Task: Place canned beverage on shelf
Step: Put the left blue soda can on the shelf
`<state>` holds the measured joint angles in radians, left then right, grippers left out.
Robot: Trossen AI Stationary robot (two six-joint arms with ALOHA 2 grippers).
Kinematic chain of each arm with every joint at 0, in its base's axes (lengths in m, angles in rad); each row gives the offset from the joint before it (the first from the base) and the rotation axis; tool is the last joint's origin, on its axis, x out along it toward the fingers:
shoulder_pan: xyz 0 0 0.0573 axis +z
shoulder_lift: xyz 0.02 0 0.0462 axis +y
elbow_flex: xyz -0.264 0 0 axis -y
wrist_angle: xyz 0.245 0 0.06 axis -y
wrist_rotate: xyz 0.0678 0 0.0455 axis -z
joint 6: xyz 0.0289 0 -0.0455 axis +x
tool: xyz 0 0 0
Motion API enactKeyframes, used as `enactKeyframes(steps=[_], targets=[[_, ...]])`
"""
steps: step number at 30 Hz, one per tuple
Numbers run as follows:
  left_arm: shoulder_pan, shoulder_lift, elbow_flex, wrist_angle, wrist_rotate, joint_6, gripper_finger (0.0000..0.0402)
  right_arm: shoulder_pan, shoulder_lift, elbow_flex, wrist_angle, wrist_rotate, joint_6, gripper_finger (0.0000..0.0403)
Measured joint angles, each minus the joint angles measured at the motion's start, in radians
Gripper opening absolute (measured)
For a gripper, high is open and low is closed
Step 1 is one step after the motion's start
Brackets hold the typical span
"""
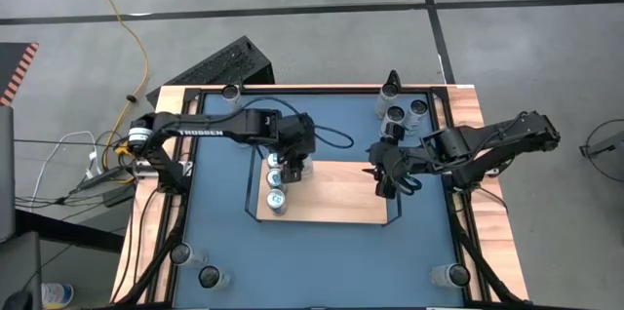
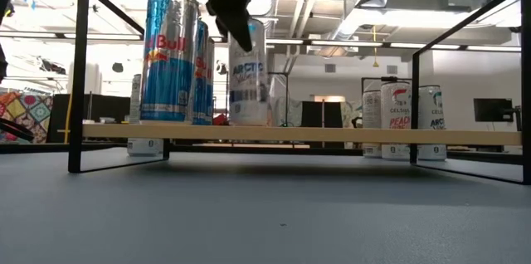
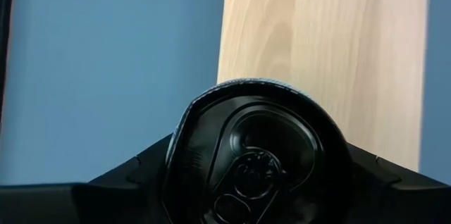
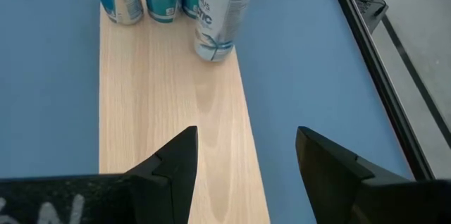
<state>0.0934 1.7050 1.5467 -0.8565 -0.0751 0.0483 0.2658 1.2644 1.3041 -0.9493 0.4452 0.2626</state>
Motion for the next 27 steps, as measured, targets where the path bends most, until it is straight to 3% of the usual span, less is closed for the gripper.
enactKeyframes(steps=[14, 27], targets=[[-0.002, 0.0, -0.021, 0.004, -0.015, -0.002, 0.0255, 0.003, 0.0, 0.0, 0.001, -0.002, 0.002, 0.0219], [-0.002, -0.012, -0.021, -0.001, 0.012, 0.019, 0.0328, 0.003, 0.0, 0.0, 0.001, -0.002, 0.002, 0.0219]])
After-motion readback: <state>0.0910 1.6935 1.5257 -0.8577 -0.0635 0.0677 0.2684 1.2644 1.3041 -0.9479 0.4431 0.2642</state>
